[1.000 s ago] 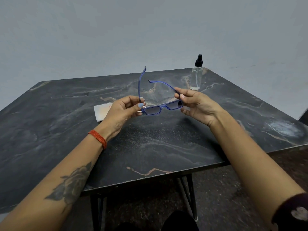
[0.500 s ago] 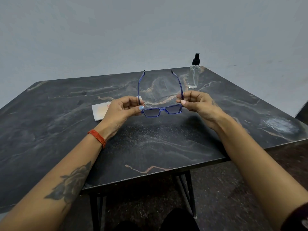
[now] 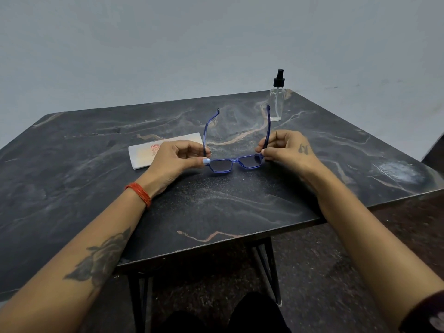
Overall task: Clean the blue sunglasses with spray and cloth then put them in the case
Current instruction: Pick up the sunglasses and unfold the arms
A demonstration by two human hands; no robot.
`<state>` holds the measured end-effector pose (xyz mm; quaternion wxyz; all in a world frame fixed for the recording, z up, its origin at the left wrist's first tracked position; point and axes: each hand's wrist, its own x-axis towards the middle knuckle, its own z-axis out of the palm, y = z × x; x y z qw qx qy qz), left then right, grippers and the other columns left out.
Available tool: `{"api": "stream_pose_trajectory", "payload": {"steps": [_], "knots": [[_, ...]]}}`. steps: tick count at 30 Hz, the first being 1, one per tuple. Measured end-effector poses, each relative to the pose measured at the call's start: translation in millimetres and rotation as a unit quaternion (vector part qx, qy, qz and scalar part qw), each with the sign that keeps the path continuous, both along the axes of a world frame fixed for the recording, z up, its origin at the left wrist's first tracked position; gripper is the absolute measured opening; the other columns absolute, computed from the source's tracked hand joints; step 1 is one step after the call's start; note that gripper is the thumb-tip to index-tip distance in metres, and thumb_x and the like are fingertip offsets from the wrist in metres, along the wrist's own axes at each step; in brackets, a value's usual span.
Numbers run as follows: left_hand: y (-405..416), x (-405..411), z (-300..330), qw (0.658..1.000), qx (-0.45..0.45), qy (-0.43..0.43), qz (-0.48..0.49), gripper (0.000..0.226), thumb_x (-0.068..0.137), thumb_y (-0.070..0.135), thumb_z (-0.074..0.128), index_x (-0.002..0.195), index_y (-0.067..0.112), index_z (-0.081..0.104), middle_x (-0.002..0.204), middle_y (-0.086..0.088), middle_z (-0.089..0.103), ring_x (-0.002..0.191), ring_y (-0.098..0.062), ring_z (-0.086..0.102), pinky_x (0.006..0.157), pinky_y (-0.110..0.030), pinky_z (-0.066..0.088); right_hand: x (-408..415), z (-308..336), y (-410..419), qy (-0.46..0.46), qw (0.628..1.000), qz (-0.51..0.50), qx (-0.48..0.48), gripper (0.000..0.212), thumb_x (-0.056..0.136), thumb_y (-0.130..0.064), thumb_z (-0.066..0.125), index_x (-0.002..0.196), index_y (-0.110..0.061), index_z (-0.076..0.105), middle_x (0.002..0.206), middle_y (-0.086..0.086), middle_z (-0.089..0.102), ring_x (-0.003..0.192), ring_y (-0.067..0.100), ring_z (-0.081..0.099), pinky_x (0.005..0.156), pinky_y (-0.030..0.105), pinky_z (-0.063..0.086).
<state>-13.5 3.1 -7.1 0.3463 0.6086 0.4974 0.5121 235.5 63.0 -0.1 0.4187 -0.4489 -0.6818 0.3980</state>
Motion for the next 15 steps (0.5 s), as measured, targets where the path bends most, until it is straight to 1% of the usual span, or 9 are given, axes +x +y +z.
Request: {"api": "stream_pose_trajectory", "payload": {"steps": [4, 6, 10, 13, 15], "knots": [[0.1, 2.6, -2.5, 1.000, -0.019, -0.002, -0.004, 0.021, 0.069, -0.005, 0.074, 0.087, 0.005, 0.069, 0.077, 0.007, 0.073, 0.072, -0.007, 0.069, 0.065, -0.016, 0.054, -0.9, -2.0, -0.6, -0.038, 0.999, -0.023, 0.024, 0.018, 0.075, 0.005, 0.065, 0.083, -0.011, 0.067, 0.083, 0.004, 0.073, 0.070, 0.002, 0.067, 0.068, 0.014, 0.055], [0.2, 3.1, -3.8, 1.000, -0.023, 0.004, -0.001, 0.022, 0.068, -0.005, 0.075, 0.086, 0.007, 0.070, 0.077, 0.007, 0.073, 0.072, -0.007, 0.069, 0.066, -0.014, 0.053, -1.2, -4.2, -0.2, -0.049, 0.998, -0.030, 0.031, 0.019, 0.074, 0.004, 0.065, 0.081, -0.014, 0.067, 0.082, 0.003, 0.073, 0.071, 0.002, 0.067, 0.068, 0.013, 0.054], [0.4, 2.6, -6.1, 1.000, -0.018, 0.017, 0.005, 0.023, 0.068, -0.003, 0.076, 0.087, 0.010, 0.070, 0.081, 0.006, 0.073, 0.074, -0.005, 0.069, 0.067, -0.012, 0.051, -1.0, -7.5, -0.7, -0.070, 0.996, -0.036, 0.045, 0.019, 0.074, 0.000, 0.065, 0.079, -0.017, 0.068, 0.081, -0.001, 0.073, 0.078, 0.006, 0.069, 0.077, 0.021, 0.055], [-0.6, 3.2, -7.3, 0.999, -0.010, 0.040, 0.011, 0.025, 0.069, -0.001, 0.076, 0.093, 0.006, 0.070, 0.089, -0.002, 0.072, 0.076, -0.003, 0.068, 0.068, -0.011, 0.051, -0.4, -8.4, -2.5, -0.077, 0.995, -0.036, 0.047, 0.018, 0.075, -0.001, 0.066, 0.081, -0.018, 0.069, 0.083, -0.001, 0.073, 0.082, 0.009, 0.069, 0.081, 0.026, 0.055], [-1.7, 3.4, -7.3, 0.999, -0.007, 0.050, 0.017, 0.029, 0.070, 0.000, 0.076, 0.097, 0.005, 0.069, 0.092, -0.005, 0.071, 0.077, -0.002, 0.068, 0.070, -0.011, 0.051, -0.3, -8.6, -4.4, -0.088, 0.994, -0.037, 0.055, 0.019, 0.076, -0.003, 0.067, 0.086, -0.018, 0.069, 0.086, 0.000, 0.073, 0.084, 0.011, 0.069, 0.082, 0.026, 0.055]]}}
